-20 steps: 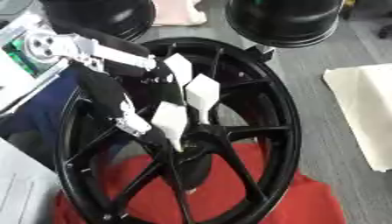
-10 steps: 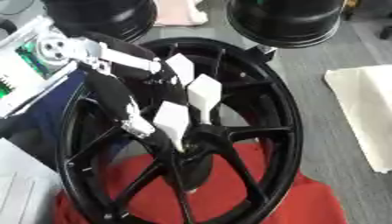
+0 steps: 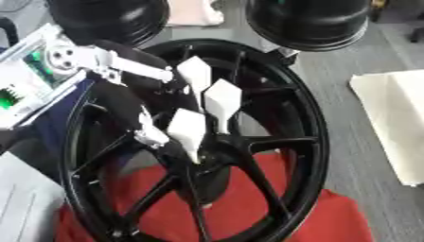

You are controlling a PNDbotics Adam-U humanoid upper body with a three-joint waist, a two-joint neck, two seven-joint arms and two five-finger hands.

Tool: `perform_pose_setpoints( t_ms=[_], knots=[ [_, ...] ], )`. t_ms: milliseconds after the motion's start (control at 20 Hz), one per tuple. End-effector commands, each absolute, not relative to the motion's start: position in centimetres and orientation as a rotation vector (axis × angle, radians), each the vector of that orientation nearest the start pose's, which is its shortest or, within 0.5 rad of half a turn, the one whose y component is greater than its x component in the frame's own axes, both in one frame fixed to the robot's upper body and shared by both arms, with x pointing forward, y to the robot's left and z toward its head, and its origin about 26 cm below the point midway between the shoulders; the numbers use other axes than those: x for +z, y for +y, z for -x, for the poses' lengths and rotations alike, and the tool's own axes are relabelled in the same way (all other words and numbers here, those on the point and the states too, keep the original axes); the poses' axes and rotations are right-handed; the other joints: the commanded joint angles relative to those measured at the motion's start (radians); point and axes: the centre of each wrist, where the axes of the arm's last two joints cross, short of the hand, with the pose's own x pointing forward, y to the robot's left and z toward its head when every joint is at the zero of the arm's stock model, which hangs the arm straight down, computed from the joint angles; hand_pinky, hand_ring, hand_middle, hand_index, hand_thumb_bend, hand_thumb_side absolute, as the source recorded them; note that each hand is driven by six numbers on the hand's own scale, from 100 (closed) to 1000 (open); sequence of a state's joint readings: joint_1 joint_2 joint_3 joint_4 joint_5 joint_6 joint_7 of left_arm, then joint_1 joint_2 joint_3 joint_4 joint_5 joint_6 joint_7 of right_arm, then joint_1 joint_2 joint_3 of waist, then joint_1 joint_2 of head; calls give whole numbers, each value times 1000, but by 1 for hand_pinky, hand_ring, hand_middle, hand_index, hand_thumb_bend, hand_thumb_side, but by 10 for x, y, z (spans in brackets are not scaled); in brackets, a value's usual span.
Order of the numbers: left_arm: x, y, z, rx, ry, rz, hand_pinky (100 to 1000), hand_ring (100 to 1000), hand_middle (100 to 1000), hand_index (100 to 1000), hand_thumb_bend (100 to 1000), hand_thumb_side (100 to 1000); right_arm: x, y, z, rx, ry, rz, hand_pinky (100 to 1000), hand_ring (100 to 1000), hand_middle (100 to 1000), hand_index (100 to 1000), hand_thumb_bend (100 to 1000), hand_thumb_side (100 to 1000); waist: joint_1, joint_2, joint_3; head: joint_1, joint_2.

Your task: Pull the pin out of the wheel hub.

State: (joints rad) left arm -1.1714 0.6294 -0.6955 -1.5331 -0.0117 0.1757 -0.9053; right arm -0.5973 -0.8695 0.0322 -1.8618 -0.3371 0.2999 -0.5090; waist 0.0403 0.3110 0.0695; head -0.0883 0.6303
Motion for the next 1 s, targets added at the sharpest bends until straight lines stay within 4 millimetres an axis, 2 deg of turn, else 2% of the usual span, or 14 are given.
perform_pose_setpoints(
  t_ms=[50,400,1000],
  knots=[
    [327,131,-381,-2067,-1333,-67,766,735,730,796,497,453,336,-317,-315,81,-2210,649,766,754,680,704,100,615,-5,-15,-2,3,-9],
    [327,131,-384,-2056,-1337,-73,750,714,710,780,482,464,334,-318,-315,77,-2205,651,766,754,681,704,100,618,-5,-13,-3,4,-8],
    [319,128,-389,-2039,-1349,-74,711,648,638,722,449,402,334,-318,-315,69,-2209,648,767,755,681,705,100,626,-6,-11,-8,2,-6]
  ],
)
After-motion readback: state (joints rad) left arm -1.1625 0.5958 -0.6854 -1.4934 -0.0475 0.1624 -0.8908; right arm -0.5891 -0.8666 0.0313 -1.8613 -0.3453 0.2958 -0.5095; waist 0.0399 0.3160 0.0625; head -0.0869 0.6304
